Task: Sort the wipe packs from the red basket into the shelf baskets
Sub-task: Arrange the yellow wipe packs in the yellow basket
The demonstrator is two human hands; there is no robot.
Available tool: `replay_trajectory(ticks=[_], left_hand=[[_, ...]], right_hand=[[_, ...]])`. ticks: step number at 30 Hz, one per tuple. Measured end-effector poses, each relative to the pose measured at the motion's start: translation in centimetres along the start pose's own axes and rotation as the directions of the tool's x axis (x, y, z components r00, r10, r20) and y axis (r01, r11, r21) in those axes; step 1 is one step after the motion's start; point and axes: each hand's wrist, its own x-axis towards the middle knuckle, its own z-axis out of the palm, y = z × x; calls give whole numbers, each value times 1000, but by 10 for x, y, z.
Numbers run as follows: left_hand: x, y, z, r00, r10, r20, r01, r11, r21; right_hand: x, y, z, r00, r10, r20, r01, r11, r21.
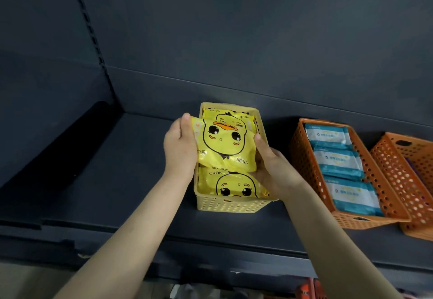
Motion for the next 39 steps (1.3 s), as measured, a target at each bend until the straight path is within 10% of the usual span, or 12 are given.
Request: replay_trajectory(ticks=[11, 23, 25, 29, 34, 39], left_hand=[[-11, 0, 2, 989, -146, 30, 148, 982, -113], [-17, 10, 24, 970, -208, -129, 152, 924, -351], [-19, 12, 30, 958, -253, -134, 174, 885, -431], [-24, 14, 37, 935, -314, -163, 199, 848, -491], [-37, 12, 41, 940, -186, -285, 74, 929, -362], [-46, 8, 45, 952, -79, -294, 15, 977, -212]], right_hand=[[0, 8, 2, 885, -303, -353, 374, 915, 150], [15, -8, -8, 996, -85, -7, 71, 870, -488], [18, -8, -7, 999, -36, -26, 22, 906, -423], [23, -10, -10, 996, 81, 22, -84, 964, 252], [28, -20, -18, 959, -248, -134, 229, 963, -143], [31, -42, -28, 948, -281, -151, 279, 960, -35]])
